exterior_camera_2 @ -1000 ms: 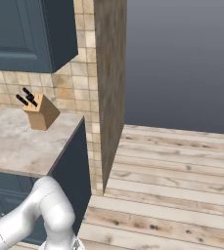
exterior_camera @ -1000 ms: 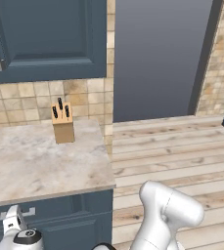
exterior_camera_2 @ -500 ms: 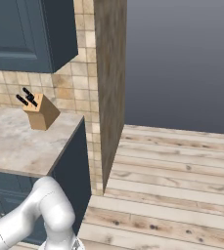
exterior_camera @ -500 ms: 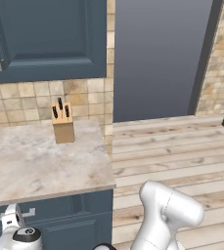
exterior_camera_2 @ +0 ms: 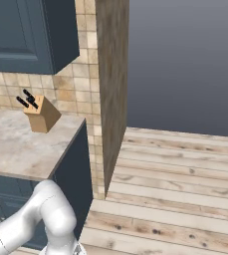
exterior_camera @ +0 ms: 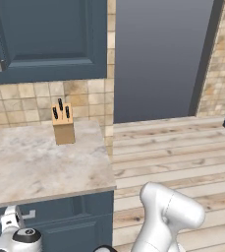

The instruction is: Take the tongs from the drawer on the left and place them on the dining counter next to the tray containing the hot dog.

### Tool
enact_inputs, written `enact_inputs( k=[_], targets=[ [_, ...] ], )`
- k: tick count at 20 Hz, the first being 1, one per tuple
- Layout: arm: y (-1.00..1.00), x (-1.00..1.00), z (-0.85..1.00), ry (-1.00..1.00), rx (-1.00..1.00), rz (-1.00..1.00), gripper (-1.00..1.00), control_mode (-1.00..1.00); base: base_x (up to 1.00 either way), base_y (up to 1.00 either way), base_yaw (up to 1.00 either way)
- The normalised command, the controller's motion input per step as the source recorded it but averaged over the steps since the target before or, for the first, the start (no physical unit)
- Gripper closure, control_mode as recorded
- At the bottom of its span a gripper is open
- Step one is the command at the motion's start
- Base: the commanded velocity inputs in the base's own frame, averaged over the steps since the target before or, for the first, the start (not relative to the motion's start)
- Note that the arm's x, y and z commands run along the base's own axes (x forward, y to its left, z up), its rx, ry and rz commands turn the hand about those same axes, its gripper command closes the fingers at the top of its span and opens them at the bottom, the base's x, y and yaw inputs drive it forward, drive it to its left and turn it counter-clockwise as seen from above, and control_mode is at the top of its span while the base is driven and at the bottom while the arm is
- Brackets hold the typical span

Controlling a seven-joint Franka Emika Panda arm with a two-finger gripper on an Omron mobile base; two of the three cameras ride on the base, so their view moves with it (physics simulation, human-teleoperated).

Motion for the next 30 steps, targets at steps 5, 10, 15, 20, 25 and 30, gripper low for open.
enact_inputs(
  k=[5,10,15,20,25,30],
  targets=[
    [0.0,-0.13,0.0,0.0,0.0,0.0,1.0,-1.0,0.0,0.0,0.0],
    [0.0,-0.38,0.0,0.0,0.0,0.0,1.0,-1.0,0.0,0.0,0.0],
    [0.0,-0.46,0.0,0.0,0.0,0.0,1.0,-1.0,0.0,0.0,0.0],
    [0.0,-0.41,0.0,0.0,0.0,0.0,1.0,-1.0,0.0,0.0,0.0],
    [0.0,-0.44,0.0,0.0,0.0,0.0,1.0,-1.0,0.0,0.0,0.0],
    [0.0,-0.43,0.0,0.0,0.0,0.0,1.0,-1.0,0.0,0.0,0.0]
  ],
)
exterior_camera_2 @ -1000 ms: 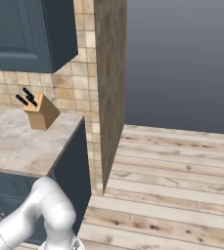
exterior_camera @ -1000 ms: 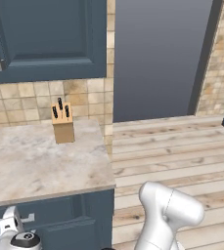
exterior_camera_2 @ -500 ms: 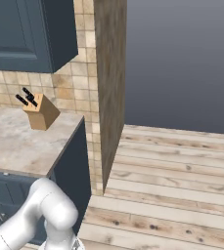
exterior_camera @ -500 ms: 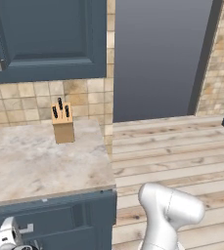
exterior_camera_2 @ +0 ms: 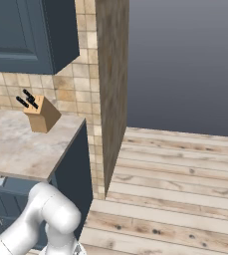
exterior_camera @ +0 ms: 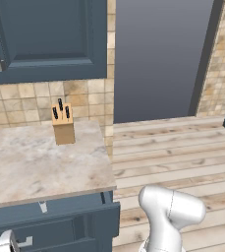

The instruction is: Take the tongs from the drawer on the left and place them on the dining counter next to the tray containing the hot dog.

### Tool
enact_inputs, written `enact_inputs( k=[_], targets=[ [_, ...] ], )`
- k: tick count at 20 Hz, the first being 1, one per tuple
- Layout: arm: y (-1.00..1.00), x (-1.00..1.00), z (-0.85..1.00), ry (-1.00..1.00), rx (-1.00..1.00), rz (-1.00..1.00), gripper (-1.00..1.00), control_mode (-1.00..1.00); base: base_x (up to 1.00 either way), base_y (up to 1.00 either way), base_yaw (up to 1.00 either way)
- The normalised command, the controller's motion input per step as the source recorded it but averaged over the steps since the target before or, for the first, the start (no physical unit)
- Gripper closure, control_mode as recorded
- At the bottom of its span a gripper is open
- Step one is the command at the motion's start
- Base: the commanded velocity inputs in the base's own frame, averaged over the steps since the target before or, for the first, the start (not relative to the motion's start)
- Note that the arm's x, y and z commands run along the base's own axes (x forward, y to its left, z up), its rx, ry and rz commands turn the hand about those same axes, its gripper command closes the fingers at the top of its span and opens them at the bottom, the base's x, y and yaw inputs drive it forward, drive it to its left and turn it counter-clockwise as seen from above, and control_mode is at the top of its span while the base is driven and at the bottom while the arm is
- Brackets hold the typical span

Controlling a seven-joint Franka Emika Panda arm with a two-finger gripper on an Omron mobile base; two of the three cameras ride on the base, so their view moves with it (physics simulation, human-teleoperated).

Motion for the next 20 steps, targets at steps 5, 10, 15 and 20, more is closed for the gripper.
enact_inputs(
  k=[5,10,15,20],
  targets=[
    [0.0,-0.39,0.0,0.0,0.0,0.0,1.0,-1.0,0.0,0.0,0.0],
    [0.0,-0.29,0.0,0.0,0.0,0.0,1.0,-1.0,0.0,0.0,0.0],
    [0.0,0.0,0.0,0.0,0.0,0.0,1.0,-1.0,0.0,0.0,0.0],
    [0.0,-0.01,0.0,0.0,0.0,0.0,-1.0,-1.0,0.0,0.0,0.0]
  ],
)
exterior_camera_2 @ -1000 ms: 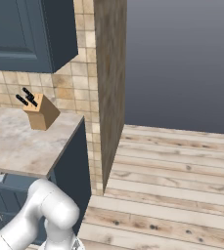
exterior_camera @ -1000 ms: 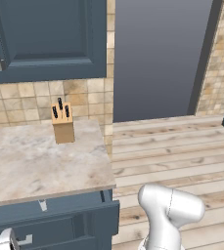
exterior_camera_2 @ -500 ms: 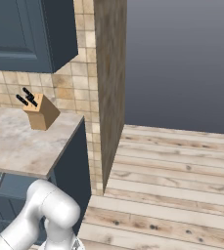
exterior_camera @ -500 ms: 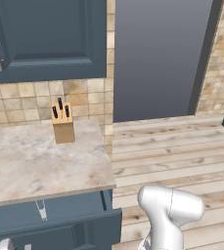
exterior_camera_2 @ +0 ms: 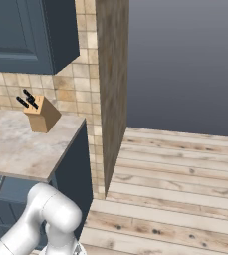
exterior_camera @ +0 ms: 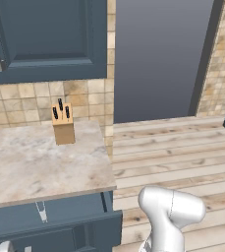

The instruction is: Take the tongs from the drawer on the left and place them on the dining counter next to the tray containing the hot dog.

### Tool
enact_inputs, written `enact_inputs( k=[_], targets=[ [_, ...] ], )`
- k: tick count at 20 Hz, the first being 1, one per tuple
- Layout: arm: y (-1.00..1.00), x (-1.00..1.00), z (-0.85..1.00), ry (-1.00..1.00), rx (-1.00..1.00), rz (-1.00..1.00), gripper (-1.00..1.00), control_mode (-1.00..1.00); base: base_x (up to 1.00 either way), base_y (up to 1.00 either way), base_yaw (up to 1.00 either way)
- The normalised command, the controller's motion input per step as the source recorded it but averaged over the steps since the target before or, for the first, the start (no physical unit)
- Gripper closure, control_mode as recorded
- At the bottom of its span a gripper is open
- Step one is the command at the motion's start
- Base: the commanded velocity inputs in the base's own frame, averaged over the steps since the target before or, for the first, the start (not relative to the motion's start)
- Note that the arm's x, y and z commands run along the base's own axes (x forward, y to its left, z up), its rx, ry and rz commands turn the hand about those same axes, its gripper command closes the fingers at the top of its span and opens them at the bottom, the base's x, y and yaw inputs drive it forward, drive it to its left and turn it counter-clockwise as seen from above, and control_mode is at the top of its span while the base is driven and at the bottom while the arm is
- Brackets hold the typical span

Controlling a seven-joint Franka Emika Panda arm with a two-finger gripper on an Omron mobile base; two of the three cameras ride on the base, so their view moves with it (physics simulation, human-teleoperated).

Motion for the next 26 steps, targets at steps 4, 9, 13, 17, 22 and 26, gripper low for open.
enact_inputs(
  k=[4,9,13,17,22,26],
  targets=[
    [0.0,-0.26,0.19,-0.04,-0.01,0.0,-1.0,-1.0,0.0,0.0,0.0],
    [-0.05,-0.33,0.39,-0.02,-0.01,0.0,-1.0,-1.0,0.0,0.0,0.0],
    [-0.21,-0.18,0.53,0.0,-0.01,0.0,-1.0,-1.0,0.0,0.0,0.0],
    [-0.22,-0.21,0.55,0.0,0.0,0.0,-1.0,-1.0,0.0,0.0,0.0],
    [-0.27,-0.04,0.5,0.05,0.0,0.0,-1.0,-1.0,0.0,0.0,0.0],
    [-0.15,-0.01,0.35,0.04,0.0,0.0,-1.0,-1.0,0.0,0.0,0.0]
  ],
)
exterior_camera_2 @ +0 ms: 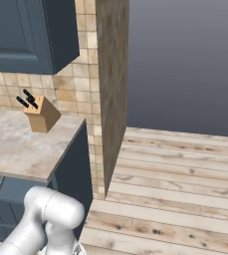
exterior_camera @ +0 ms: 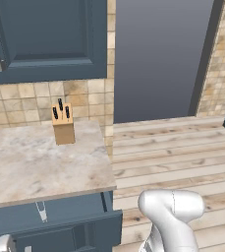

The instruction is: Take the tongs from the drawer on the left and place them on the dining counter next to the tray containing the hot dog.

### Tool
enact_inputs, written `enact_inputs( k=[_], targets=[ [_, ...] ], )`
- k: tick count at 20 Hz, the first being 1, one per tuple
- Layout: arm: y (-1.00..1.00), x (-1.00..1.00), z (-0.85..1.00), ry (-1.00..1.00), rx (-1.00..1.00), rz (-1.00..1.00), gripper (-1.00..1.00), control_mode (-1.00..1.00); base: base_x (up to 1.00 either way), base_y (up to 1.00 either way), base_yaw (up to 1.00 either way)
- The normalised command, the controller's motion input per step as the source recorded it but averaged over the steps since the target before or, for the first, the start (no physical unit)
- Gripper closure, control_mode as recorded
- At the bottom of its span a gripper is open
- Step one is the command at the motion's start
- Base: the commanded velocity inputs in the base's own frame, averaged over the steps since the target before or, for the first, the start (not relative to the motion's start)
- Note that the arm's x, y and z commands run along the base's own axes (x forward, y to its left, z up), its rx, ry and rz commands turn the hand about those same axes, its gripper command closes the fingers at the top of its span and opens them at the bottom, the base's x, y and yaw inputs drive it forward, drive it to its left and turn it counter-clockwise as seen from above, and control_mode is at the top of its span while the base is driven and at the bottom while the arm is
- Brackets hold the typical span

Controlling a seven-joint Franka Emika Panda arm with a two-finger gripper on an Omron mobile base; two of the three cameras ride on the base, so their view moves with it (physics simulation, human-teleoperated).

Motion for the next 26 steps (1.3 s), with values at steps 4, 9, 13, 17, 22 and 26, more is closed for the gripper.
enact_inputs(
  k=[4,9,13,17,22,26],
  targets=[
    [-0.14,-0.01,0.28,0.05,0.0,0.0,-1.0,-1.0,0.0,0.0,0.0],
    [-0.15,-0.01,0.12,0.16,0.07,0.03,-1.0,-1.0,0.0,0.0,0.0],
    [-0.15,0.0,0.03,0.31,0.15,0.02,-1.0,-1.0,0.0,0.0,0.0],
    [-0.16,0.0,0.17,0.32,0.15,0.0,-1.0,-1.0,0.0,0.0,0.0],
    [-0.03,0.0,0.14,0.28,0.04,0.0,-1.0,-1.0,0.0,0.0,0.0],
    [0.0,0.03,0.03,0.18,0.0,0.0,-1.0,-1.0,0.0,0.0,0.0]
  ],
)
